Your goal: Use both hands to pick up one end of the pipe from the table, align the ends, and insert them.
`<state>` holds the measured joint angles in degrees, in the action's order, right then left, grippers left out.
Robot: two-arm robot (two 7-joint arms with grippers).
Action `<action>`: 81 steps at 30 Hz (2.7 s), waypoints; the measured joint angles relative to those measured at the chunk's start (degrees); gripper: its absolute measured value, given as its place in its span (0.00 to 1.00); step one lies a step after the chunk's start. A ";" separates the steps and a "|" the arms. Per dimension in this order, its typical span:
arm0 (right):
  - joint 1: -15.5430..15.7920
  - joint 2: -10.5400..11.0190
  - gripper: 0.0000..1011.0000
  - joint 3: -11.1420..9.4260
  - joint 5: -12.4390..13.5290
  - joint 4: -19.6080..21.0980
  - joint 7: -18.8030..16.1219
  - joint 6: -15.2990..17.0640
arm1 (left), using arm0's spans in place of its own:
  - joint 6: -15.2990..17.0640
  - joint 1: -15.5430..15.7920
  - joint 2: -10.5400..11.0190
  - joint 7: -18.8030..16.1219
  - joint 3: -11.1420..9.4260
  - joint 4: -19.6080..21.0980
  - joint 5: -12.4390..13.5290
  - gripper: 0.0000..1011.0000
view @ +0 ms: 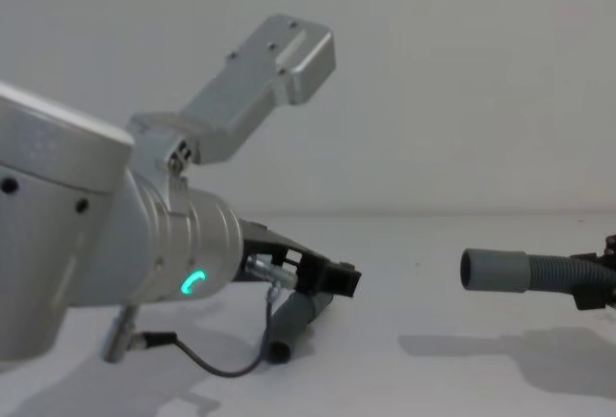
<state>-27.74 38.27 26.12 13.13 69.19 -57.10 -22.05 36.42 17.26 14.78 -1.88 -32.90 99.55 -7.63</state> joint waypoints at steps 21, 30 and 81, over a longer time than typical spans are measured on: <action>0.00 0.00 0.23 0.00 0.00 0.00 0.00 0.00 | -3.53 -1.78 -5.28 -5.59 1.05 -6.07 1.99 0.99; 0.00 0.00 0.23 0.00 0.00 0.00 0.00 0.00 | -6.60 -1.97 -7.38 -6.54 2.29 -9.15 1.86 0.99; 0.00 0.00 0.23 0.00 0.00 0.00 0.00 0.00 | -10.23 -1.57 -9.44 0.49 7.10 -14.81 -2.21 0.32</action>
<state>-27.74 38.27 26.12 13.13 69.19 -57.10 -22.05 26.18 15.69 5.34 -1.39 -25.81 84.74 -9.84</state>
